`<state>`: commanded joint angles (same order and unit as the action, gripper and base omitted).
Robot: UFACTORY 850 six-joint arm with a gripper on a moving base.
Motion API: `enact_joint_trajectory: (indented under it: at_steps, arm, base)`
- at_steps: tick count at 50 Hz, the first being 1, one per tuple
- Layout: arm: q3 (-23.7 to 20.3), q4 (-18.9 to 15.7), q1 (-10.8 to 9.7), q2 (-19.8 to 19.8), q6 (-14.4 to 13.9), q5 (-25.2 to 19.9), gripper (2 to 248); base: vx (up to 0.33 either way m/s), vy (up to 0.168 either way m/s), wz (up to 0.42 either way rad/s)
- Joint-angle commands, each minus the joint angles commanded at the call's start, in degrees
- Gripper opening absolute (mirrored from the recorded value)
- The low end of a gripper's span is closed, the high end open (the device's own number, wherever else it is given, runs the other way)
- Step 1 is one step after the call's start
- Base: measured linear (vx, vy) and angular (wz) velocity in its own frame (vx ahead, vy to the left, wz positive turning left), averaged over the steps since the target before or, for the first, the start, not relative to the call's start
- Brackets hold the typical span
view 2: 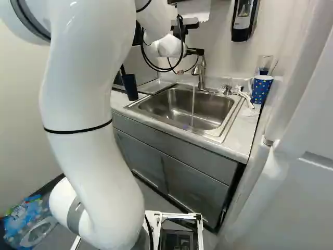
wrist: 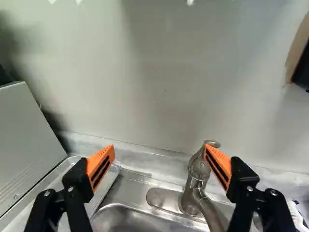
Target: Rinse the cup and place it in the tray
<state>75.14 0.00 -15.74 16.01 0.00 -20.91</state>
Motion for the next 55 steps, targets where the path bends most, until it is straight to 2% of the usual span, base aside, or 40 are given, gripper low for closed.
enact_joint_trajectory:
  at_steps: [34, 55]
  arm:
    - [-0.40, 0.00, -0.06, -0.46, 0.00, 0.00, 247]
    - [-0.53, 0.00, 0.06, -2.58, 0.00, 0.00, 247]
  base:
    - [0.000, 0.000, 0.000]
    - [0.000, 0.000, 0.000]
